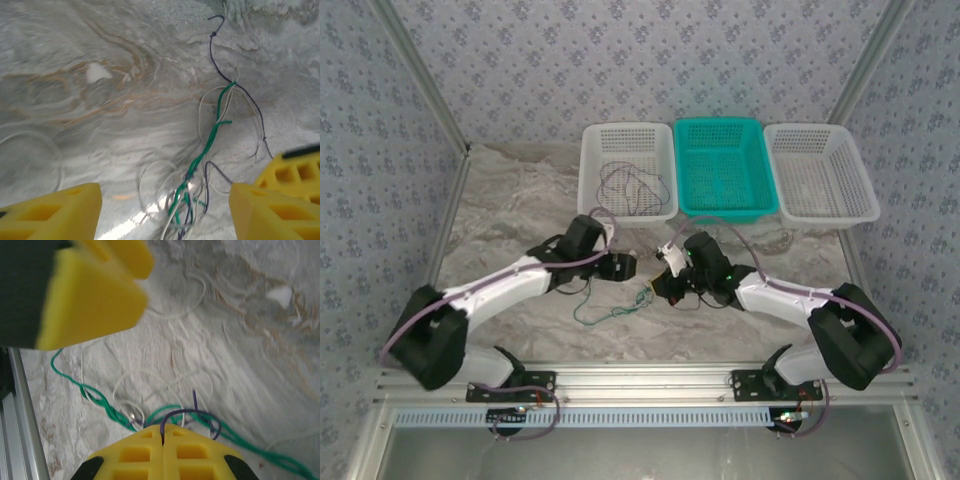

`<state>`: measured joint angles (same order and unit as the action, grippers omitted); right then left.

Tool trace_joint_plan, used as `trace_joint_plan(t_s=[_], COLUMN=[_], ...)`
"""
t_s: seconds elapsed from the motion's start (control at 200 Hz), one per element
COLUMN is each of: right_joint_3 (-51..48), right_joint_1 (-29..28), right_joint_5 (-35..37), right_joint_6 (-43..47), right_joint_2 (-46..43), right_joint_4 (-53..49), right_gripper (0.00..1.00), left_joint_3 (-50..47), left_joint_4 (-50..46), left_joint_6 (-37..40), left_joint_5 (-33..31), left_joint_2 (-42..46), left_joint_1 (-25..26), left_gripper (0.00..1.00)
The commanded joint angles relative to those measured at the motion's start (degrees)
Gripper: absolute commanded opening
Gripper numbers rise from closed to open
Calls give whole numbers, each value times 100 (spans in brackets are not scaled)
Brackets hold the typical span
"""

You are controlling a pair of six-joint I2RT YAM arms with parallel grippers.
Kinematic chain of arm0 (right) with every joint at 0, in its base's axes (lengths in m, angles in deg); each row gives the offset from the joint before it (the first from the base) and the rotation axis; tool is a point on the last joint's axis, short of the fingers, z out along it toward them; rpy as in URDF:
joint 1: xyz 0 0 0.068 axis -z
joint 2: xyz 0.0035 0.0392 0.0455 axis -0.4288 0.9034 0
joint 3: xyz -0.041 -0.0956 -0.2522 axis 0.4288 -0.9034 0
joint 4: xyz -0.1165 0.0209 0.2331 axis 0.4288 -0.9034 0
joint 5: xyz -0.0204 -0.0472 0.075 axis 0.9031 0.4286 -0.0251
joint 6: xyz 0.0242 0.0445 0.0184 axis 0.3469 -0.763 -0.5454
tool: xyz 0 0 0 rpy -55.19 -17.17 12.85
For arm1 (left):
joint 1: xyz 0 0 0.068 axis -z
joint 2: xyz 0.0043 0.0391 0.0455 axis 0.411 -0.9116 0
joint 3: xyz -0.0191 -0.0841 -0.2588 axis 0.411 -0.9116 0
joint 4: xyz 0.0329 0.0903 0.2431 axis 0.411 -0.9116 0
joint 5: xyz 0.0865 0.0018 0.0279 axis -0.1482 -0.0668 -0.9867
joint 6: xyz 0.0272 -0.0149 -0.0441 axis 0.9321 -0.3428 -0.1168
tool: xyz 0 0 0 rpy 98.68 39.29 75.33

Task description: Untangle the cables

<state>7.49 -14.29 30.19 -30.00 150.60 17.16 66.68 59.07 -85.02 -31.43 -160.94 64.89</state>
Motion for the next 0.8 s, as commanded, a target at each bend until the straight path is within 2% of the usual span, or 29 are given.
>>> trace_joint_plan(t_s=[0.0, 0.125, 0.39, 0.7, 0.795], right_joint_3=[-279, -605, -1082, -1072, -1074], right_joint_1=[-40, -26, 85, 163, 177], right_joint_5=[206, 598, 1206, 1299, 1521], right_joint_6=[-308, -385, -355, -332, -367], right_joint_2=[-362, -764, -1554, -1621, -1649], right_joint_4=[-37, -47, -8, -97, -147], right_gripper=[0, 0, 0, 0, 0], left_joint_3=[501, 842, 349, 388, 251], left_joint_4=[30, 18, 579, 423, 351], left_joint_6=[-136, -152, -223, -207, -153], left_joint_5=[-266, -72, 1020, 786, 614], left_joint_2=[-694, -1384, -1530, -1869, -1771], left_joint_1=[233, 327, 405, 764, 801], left_gripper=[56, 41, 42, 42, 38])
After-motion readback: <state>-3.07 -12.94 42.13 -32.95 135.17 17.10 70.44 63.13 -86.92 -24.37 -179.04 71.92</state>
